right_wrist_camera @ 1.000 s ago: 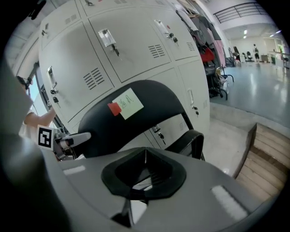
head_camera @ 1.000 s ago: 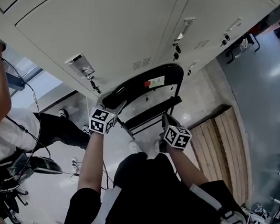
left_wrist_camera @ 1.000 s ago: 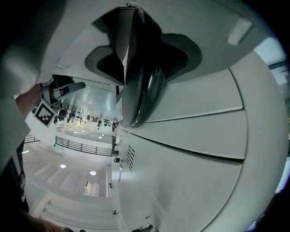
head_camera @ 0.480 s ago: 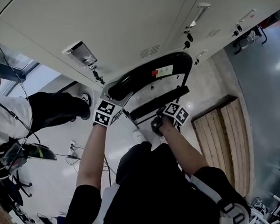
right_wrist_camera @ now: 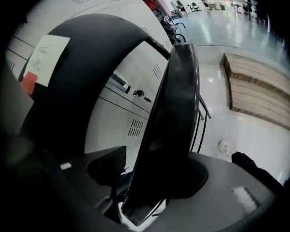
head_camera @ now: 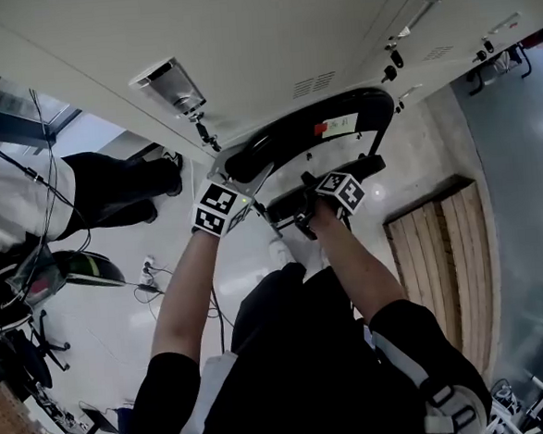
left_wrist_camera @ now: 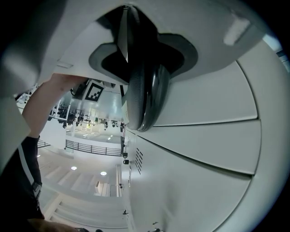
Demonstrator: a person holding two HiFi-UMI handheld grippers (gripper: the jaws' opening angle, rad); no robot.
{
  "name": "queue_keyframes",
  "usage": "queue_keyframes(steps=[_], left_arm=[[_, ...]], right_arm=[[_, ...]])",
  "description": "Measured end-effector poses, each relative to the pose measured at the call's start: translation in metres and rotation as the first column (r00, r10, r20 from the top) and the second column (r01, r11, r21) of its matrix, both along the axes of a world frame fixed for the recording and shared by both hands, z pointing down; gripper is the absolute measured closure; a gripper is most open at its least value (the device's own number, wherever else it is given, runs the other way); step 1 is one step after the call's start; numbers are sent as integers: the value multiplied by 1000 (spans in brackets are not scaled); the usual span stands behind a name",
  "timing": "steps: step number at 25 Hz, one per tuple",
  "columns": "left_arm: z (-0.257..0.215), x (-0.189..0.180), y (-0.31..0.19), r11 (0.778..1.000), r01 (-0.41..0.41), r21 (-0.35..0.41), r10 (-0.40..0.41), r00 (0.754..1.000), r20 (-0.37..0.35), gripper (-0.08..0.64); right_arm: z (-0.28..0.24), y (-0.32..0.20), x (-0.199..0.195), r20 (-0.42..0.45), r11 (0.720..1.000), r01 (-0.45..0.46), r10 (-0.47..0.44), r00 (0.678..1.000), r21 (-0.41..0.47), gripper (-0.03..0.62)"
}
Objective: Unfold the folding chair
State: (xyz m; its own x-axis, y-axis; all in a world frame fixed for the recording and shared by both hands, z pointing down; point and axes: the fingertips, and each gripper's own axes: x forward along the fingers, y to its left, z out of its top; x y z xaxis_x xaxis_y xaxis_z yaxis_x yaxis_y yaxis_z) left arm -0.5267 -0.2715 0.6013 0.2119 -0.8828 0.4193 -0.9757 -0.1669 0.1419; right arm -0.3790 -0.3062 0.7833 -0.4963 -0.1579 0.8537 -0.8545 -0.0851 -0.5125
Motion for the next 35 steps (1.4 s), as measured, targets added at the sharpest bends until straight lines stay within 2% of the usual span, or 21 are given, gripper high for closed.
queue_keyframes(steps=[1,3,6,14,21,26,35], left_arm=[[0,0,0,1000,-3,2,3,1000,0,377],[-1,0,0,1000,-10,2,10,1000,-3,377],[0,2,2,1000,-28,4,29,999,-18,377],[1,-2,0,1000,-12,24,12,1000,4,385],[-1,10,8,1000,-16,24,15,1000,6,387],[-7,32,20,999,-21,40,20,999,31,387],[-16,85,47,999,4,39,-6,998,61,385]], right_arm=[[2,1,1,-18,1000,5,-5,1000,0,319],[6,0,4,-41,1000,-2,3,999,7,393],[8,1,5,-35,999,-36,36,999,6,405],[5,4,15,51,996,-66,63,997,62,407],[3,15,34,97,996,-64,58,994,65,399],[1,26,51,123,996,-68,60,991,61,400],[0,51,96,146,998,32,-40,988,62,397]])
